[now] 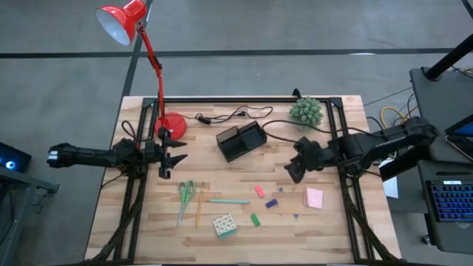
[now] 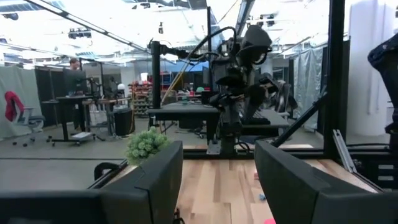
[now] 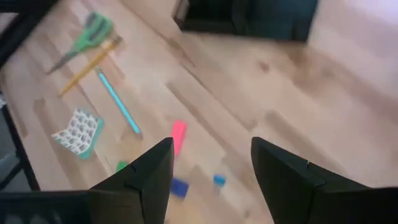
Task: Pick and place office supplies into organizer
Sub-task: Put the pink sticky note into the desk organizer
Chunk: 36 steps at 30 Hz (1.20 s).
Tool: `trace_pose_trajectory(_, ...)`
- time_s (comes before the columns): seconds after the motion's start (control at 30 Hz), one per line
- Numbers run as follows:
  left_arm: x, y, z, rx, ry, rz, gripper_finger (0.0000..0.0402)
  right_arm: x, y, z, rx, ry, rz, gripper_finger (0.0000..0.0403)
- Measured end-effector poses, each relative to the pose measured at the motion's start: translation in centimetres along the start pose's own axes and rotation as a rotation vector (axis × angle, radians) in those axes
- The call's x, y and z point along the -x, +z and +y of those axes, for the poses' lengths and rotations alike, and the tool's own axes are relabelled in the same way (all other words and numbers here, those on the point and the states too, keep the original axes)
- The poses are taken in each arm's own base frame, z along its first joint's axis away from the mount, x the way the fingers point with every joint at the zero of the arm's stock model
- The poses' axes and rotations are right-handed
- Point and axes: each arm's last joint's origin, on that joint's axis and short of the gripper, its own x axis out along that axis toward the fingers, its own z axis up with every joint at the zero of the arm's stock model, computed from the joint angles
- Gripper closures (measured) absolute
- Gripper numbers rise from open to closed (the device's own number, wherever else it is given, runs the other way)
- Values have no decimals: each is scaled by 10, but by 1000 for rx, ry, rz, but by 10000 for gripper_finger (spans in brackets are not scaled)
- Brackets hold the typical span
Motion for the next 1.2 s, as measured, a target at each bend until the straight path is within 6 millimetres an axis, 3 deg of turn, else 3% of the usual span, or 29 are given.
trace_pose_trajectory(0.33, -1, 4, 0, 2, -5, -12, 214, -3, -9, 28, -166, -235, 270, 198)
trace_pose_trajectory(0.67, 0, 6, 0, 4, -5, -24, 214, -44, -48, 58, -275, -432, 488, 198)
trace_pose_trajectory(0.93, 0, 5, 0, 2, -6, -20, 214, -62, -86, 69, -401, -607, 513, 198)
trace_pose_trajectory(1.2, 0, 6, 0, -5, -6, -23, 214, -69, -101, 70, -524, -703, 438, 198)
